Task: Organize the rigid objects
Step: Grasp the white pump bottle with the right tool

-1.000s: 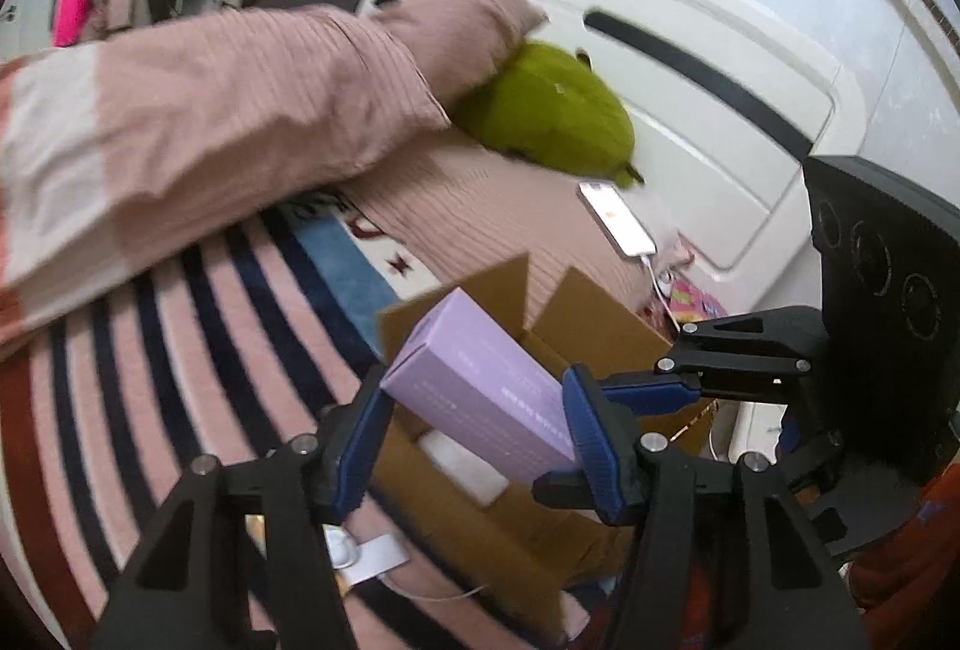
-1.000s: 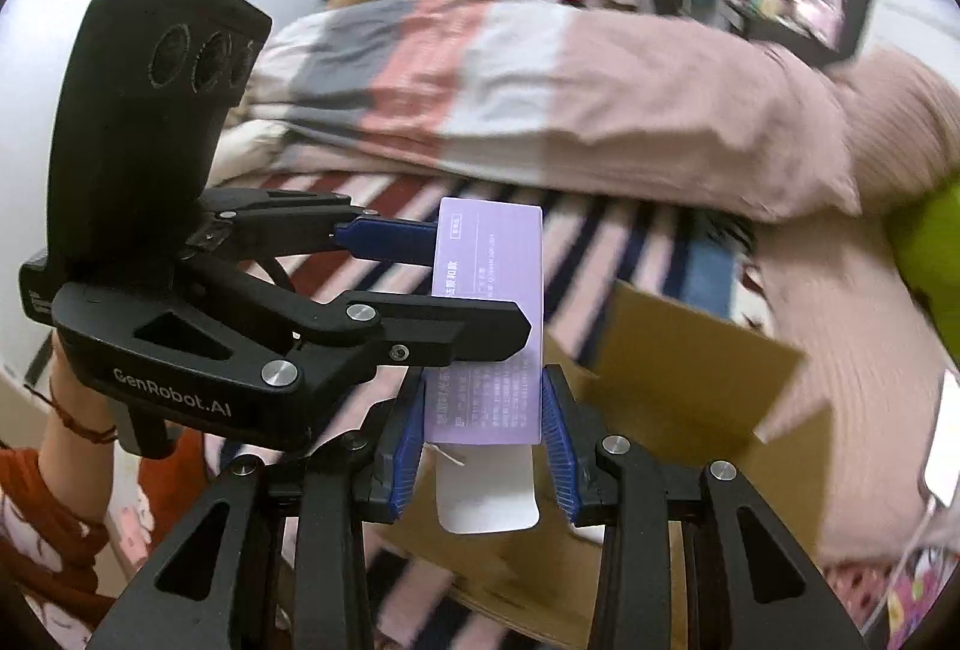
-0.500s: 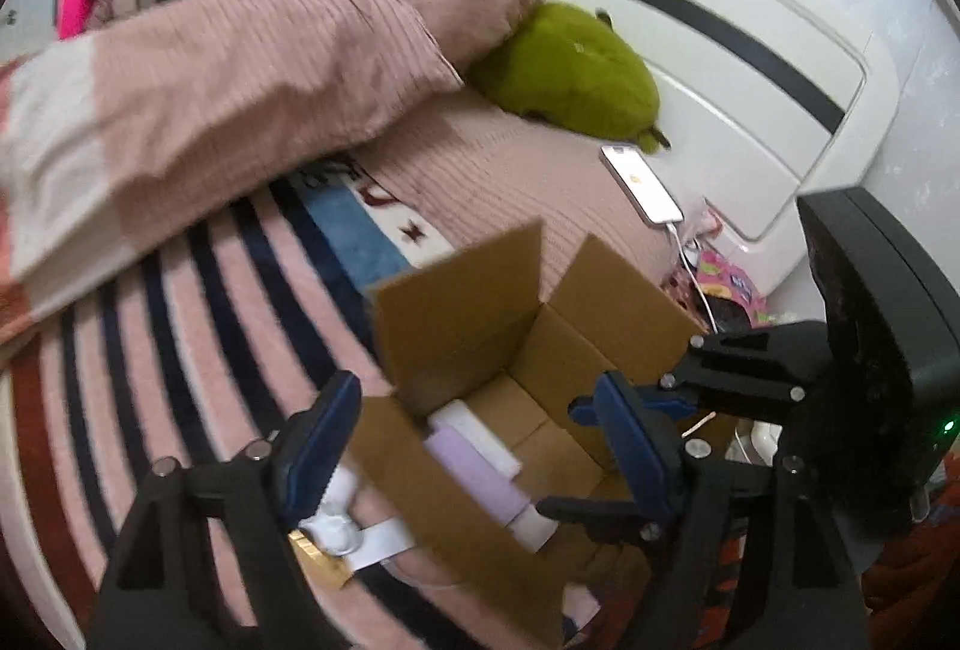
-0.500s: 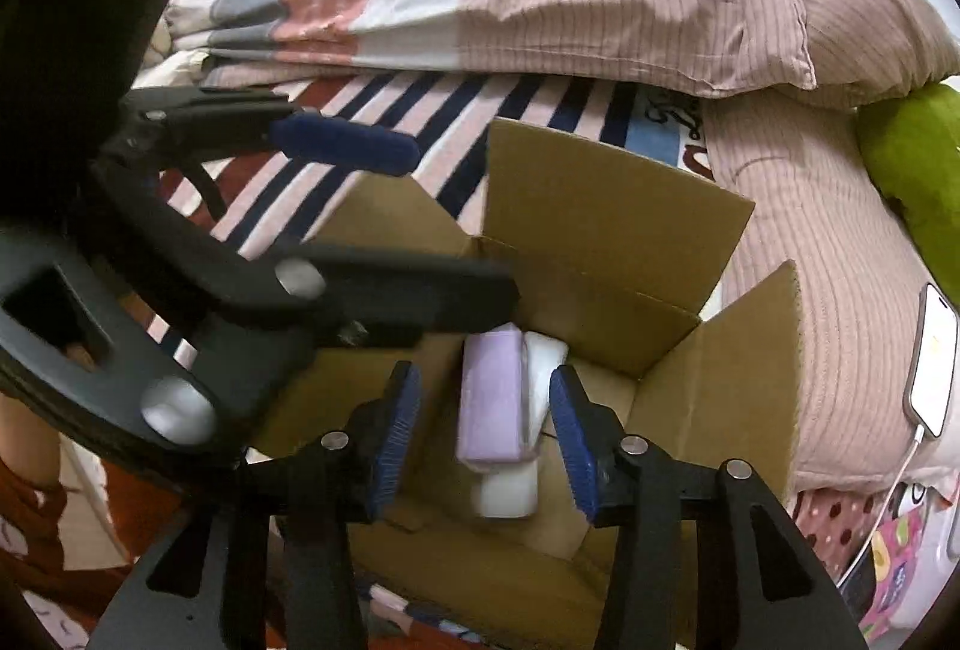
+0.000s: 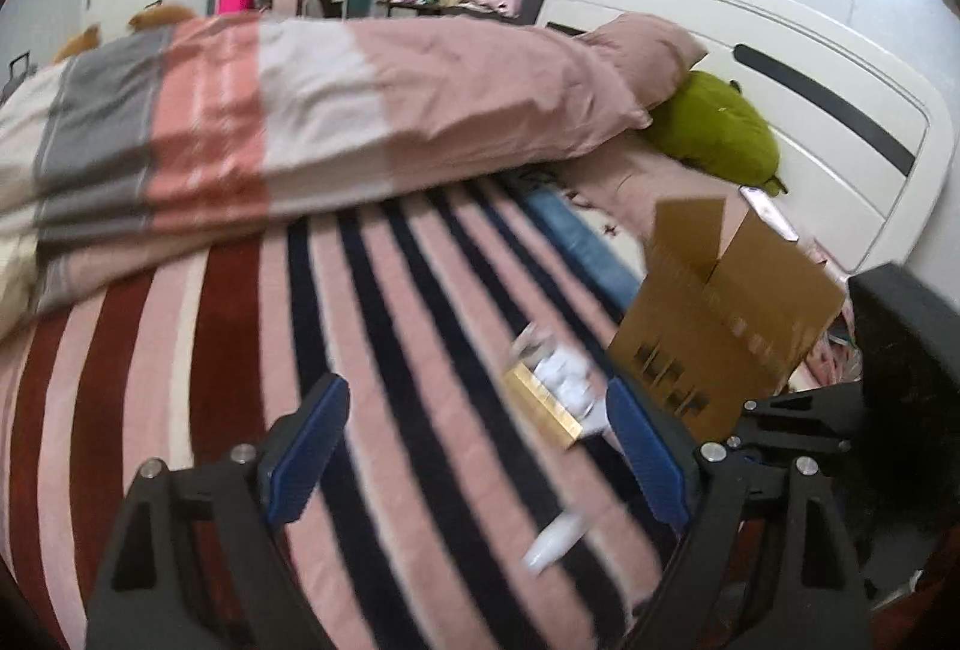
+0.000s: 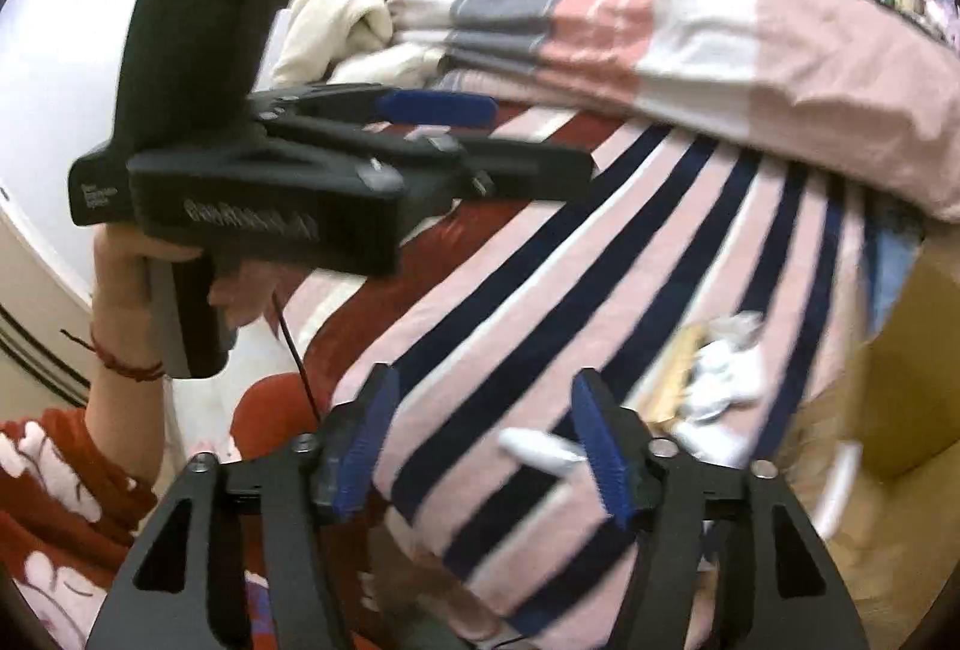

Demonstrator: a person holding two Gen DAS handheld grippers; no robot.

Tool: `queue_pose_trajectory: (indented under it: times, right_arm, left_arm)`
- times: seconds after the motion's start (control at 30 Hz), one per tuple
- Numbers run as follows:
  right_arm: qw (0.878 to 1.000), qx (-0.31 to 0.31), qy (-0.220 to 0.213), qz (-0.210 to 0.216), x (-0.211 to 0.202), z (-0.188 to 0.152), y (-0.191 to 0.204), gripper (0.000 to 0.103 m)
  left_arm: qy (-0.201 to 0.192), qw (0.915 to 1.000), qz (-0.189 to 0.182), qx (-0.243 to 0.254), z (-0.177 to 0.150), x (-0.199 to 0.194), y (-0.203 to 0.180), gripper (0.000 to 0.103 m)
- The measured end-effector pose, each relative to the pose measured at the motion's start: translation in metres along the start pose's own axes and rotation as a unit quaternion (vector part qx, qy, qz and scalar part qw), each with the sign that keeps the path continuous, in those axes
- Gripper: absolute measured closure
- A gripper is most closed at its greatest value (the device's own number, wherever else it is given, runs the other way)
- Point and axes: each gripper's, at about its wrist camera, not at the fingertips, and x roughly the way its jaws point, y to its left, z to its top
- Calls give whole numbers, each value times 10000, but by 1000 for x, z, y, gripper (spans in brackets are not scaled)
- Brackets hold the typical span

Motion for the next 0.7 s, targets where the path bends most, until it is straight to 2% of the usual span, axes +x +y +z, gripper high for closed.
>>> queue_pose_trajectory:
  times: [0.13,0.23,0.37,0.43,0.57,0.7]
  right_arm:
    - [9978,335,68,-574,45,-35,-1,35]
    - [9930,666,81,-977,70,-58,-5,35]
    - [9869,856,45,-1370,91,-72,-9,35]
    - [9853,885,13,-1462,94,-74,-11,35]
    - [9835,697,-25,-1672,93,-68,-7,44]
    - [9866,605,-159,-1505,85,-57,-4,44]
  left_arm:
    - [161,9998,6,-119,-33,8,13,18]
    - [264,9991,-108,-301,-48,13,20,18]
    - [372,9981,-186,-456,-61,19,24,18]
    - [388,9980,-197,-456,-62,19,22,18]
    - [401,9978,-284,-454,-63,18,19,18]
    - [466,9967,-531,-388,-56,18,11,18]
